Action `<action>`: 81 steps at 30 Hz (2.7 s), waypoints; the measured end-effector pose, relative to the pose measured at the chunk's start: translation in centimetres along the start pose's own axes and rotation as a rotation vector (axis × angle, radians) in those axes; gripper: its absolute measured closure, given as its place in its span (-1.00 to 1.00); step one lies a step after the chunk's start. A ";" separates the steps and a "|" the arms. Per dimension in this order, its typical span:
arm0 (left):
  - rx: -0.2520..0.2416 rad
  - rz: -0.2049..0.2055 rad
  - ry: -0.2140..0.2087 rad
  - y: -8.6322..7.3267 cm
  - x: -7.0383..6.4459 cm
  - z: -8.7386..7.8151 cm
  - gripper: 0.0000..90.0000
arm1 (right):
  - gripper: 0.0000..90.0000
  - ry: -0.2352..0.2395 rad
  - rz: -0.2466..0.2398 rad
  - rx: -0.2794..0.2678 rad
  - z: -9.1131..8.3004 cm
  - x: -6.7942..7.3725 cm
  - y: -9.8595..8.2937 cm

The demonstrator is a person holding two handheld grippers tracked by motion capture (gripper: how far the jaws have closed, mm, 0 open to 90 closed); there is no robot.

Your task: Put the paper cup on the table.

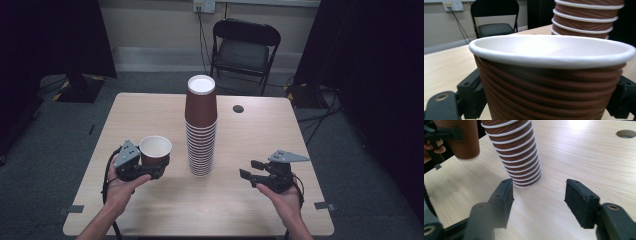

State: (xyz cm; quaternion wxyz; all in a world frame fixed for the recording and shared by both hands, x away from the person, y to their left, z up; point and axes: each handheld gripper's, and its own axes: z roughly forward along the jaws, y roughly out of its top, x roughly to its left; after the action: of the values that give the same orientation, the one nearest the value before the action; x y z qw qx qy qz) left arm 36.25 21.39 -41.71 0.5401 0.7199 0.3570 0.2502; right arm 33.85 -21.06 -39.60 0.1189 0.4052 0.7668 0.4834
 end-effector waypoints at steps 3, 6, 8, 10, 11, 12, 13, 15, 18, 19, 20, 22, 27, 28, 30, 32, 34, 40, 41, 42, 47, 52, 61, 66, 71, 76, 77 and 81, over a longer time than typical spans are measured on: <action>-0.002 -0.009 -0.002 0.6 0.9 0.2 -0.75 | -0.16 -0.023 0.017 0.015 -0.6 -0.5 -0.6; 0.017 -0.019 0.018 1.1 1.7 0.5 -0.75 | -0.17 -0.040 0.027 0.004 -1.1 -1.0 -1.4; 0.018 -0.024 0.025 1.3 2.0 0.7 -0.75 | -0.19 -0.053 0.030 -0.002 -1.3 -1.3 -1.8; -0.003 -0.020 0.029 1.3 2.4 1.0 -0.75 | -0.21 -0.058 0.046 -0.002 -1.5 -1.4 -2.3; -0.008 -0.003 0.001 1.2 2.6 1.5 -0.76 | -0.24 -0.056 0.049 0.004 -1.6 -1.6 -2.6; -0.008 -0.003 0.001 1.2 2.6 1.5 -0.76 | -0.24 -0.056 0.049 0.004 -1.6 -1.6 -2.6; 0.006 0.005 0.024 1.1 2.7 1.8 -0.76 | -0.25 -0.059 0.045 0.002 -1.7 -1.6 -2.8; 0.022 -0.014 0.022 1.1 3.0 2.3 -0.76 | -0.28 -0.060 0.048 0.003 -1.7 -1.7 -3.2; 0.021 -0.022 0.041 1.2 3.6 3.1 -0.76 | -0.28 -0.060 0.038 0.014 -1.6 -1.9 -3.7; 0.021 -0.029 0.036 1.2 3.9 3.5 -0.76 | -0.28 -0.055 0.036 0.014 -1.6 -1.9 -3.9; 0.023 -0.033 0.045 1.3 4.1 3.7 -0.76 | -0.29 -0.055 0.039 0.018 -1.5 -1.9 -4.1; 0.006 -0.042 0.056 1.2 4.4 4.2 -0.76 | -0.29 -0.050 0.044 0.022 -1.3 -2.0 -4.3; -0.002 -0.076 0.079 0.5 5.1 5.6 -0.77 | -0.28 -0.042 0.045 0.028 -0.9 -1.9 -4.3; -0.002 -0.076 0.079 0.5 5.1 5.6 -0.77 | -0.28 -0.039 0.045 0.027 -0.9 -1.8 -4.3; 0.007 -0.094 0.092 0.2 5.5 6.0 -0.77 | -0.28 -0.038 0.047 0.029 -0.8 -1.8 -4.3; 0.017 -0.099 0.092 -0.1 5.8 6.3 -0.77 | -0.28 -0.036 0.046 0.029 -0.8 -1.8 -4.3; 0.026 -0.098 0.099 -0.3 6.1 6.6 -0.77 | -0.28 -0.036 0.051 0.029 -0.7 -1.8 -4.4; 0.052 -0.096 0.116 -1.1 6.6 7.5 -0.78 | -0.24 -0.029 0.055 0.031 -0.8 -1.9 -4.4; 0.053 -0.104 0.117 -1.2 6.7 7.7 -0.78 | -0.23 -0.027 0.055 0.032 -0.8 -1.9 -4.4; 0.051 -0.111 0.120 -1.4 6.8 7.8 -0.78 | -0.24 -0.028 0.056 0.032 -0.8 -1.9 -4.5; 0.088 -0.110 0.119 -1.8 6.8 8.4 -0.78 | -0.24 -0.024 0.066 0.046 -0.6 -2.0 -4.6; 0.127 -0.097 0.102 -2.1 6.4 8.6 -0.78 | -0.24 -0.017 0.064 0.046 -0.7 -2.0 -4.6; 0.151 -0.051 0.104 -2.4 6.0 8.5 -0.78 | -0.24 -0.017 0.064 0.037 -0.9 -2.0 -4.5; 0.161 -0.045 0.105 -2.8 5.8 8.1 -0.78 | -0.24 -0.005 0.058 0.031 -0.9 -2.0 -4.6; 0.186 -0.040 0.103 -3.1 5.9 7.6 -0.77 | -0.24 -0.006 0.055 0.028 -1.0 -2.0 -4.6; 0.194 -0.044 0.102 -3.4 6.2 7.6 -0.76 | -0.24 -0.004 0.052 0.030 -1.0 -1.9 -4.6; 0.199 -0.038 0.104 -3.4 6.1 7.7 -0.75 | -0.24 -0.004 0.051 0.029 -1.0 -1.9 -4.6; 0.219 -0.046 0.104 -3.7 6.2 8.0 -0.73 | -0.25 -0.003 0.055 0.030 -0.9 -1.9 -4.6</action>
State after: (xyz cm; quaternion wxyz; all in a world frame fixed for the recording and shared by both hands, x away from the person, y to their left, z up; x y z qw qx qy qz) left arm 45.15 22.08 -47.68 0.4444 0.7522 0.4265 0.2341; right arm 32.25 -23.99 -43.40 0.1006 0.4286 0.7623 0.4744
